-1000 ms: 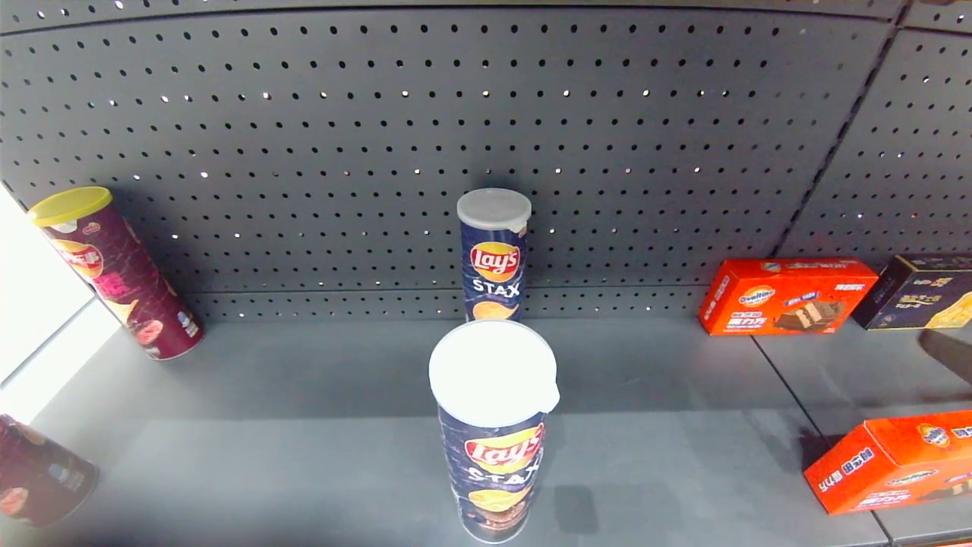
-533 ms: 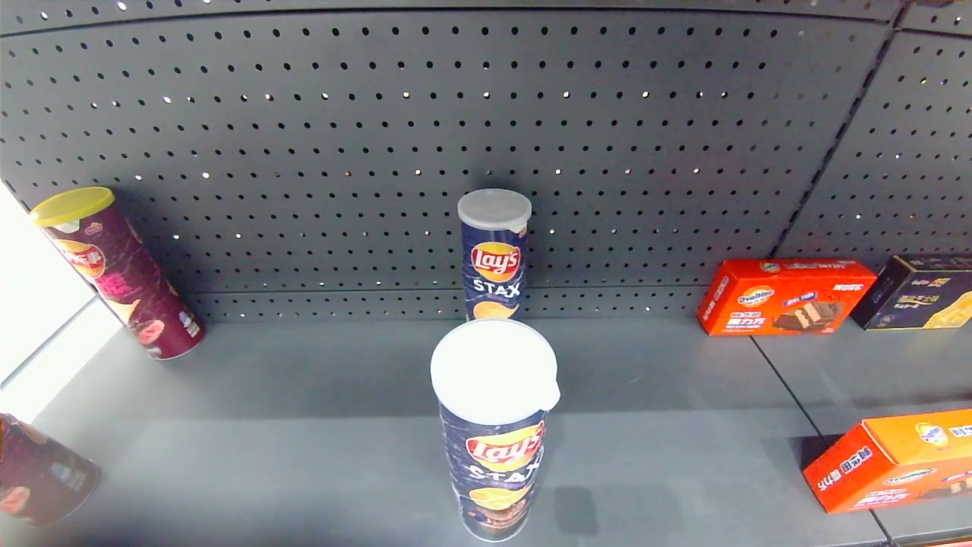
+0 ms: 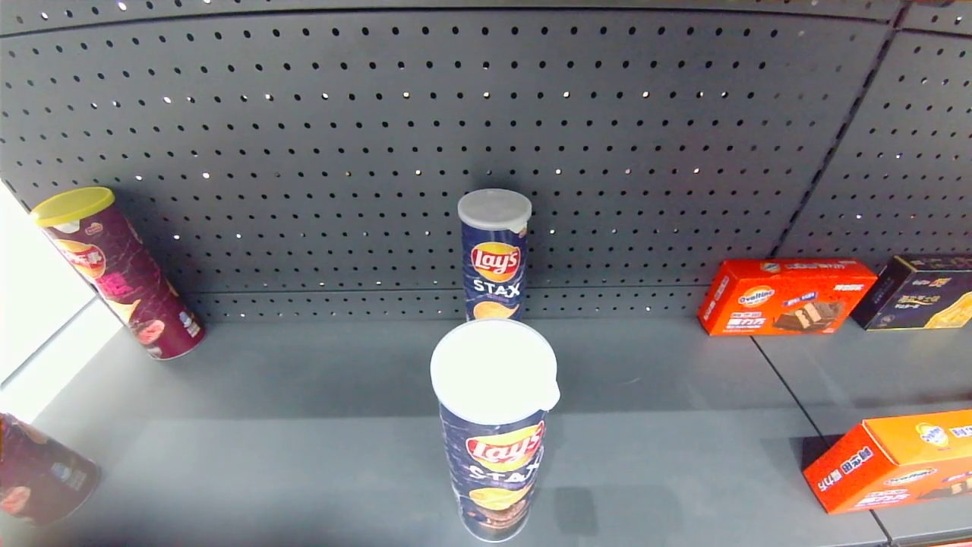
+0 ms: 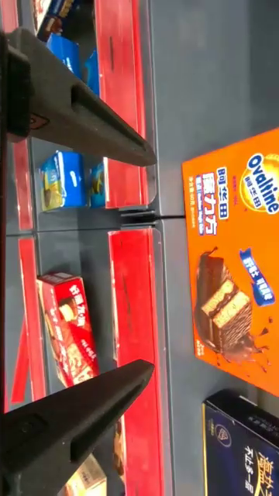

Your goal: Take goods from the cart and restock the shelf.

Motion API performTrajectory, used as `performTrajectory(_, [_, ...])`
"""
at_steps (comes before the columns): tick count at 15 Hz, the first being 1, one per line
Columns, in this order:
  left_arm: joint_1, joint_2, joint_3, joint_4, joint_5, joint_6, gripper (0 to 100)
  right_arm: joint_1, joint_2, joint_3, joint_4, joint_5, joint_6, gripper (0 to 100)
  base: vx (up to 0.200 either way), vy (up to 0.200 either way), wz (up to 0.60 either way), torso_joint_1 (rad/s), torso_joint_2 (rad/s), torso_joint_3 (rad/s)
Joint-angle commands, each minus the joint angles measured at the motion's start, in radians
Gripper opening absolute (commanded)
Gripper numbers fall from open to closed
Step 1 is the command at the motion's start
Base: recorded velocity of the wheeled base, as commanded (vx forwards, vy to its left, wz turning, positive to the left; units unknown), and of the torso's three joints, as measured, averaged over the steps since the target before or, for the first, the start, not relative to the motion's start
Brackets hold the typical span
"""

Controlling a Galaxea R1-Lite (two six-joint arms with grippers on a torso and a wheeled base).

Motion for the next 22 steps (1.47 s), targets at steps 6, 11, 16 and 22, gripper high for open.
performTrajectory(6, [-0.001, 0.001, 0.000, 0.000, -0.001, -0.001, 100, 0.060, -0.079, 0.002, 0.001, 0.000, 0.006, 100, 0.000, 0.000, 0.00, 0.000, 0.00, 0.000])
performTrajectory(11, [-0.001, 0.001, 0.000, 0.000, -0.001, -0.001, 100, 0.062, -0.079, 0.002, 0.001, 0.000, 0.002, 100, 0.000, 0.000, 0.00, 0.000, 0.00, 0.000])
performTrajectory(16, [-0.012, 0.001, 0.000, 0.000, 0.019, -0.026, 100, 0.062, -0.079, 0.002, 0.001, 0.000, 0.002, 100, 0.000, 0.000, 0.00, 0.000, 0.00, 0.000])
performTrajectory(22, [0.140, 0.141, 0.000, 0.000, 0.038, -0.013, 100, 0.060, -0.079, 0.002, 0.001, 0.000, 0.002, 100, 0.000, 0.000, 0.00, 0.000, 0.00, 0.000])
